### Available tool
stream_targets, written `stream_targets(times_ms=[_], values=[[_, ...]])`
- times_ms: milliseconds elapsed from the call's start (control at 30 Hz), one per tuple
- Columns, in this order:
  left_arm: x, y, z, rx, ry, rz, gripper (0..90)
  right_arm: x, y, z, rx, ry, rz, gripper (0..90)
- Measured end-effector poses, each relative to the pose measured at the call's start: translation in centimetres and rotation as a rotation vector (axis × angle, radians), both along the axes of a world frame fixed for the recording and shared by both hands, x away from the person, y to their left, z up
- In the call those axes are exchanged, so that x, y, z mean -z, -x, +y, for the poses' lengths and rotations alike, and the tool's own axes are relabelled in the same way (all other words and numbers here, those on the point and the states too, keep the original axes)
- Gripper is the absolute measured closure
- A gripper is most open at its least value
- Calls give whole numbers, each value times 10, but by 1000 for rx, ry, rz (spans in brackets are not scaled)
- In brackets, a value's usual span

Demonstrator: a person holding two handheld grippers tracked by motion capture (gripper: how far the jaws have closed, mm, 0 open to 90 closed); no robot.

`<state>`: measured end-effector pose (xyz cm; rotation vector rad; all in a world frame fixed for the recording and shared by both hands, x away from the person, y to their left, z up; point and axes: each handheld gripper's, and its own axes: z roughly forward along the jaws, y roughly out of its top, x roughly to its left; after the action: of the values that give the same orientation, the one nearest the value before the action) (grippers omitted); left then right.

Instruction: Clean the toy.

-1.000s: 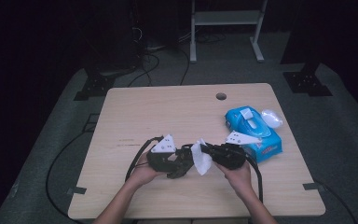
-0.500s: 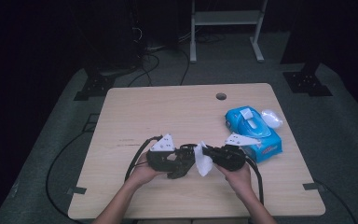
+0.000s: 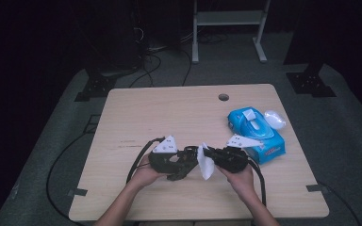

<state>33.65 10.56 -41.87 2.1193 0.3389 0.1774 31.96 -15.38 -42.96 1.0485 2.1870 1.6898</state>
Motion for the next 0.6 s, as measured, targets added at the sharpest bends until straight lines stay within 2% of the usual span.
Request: stream_targets(times_ms=[133, 167, 333, 367, 400, 600], values=[[-1, 0, -2, 3, -4, -11, 573, -8, 2, 1, -2, -15, -21, 839], [-1, 1, -2, 4, 3, -7, 573, -13, 3, 2, -7, -22, -39, 838], [-1, 1, 0, 1, 5, -3, 573, -6, 3, 2, 0, 4, -26, 839], [-1, 0, 0, 1, 5, -3, 573, -1, 1, 0, 0, 4, -3, 839], [-1, 0, 0, 1, 5, -3, 573, -1, 2, 0, 0, 7, -3, 839], [-2, 0, -1, 5, 10, -4, 573, -9, 4, 2, -3, 5, -30, 838]])
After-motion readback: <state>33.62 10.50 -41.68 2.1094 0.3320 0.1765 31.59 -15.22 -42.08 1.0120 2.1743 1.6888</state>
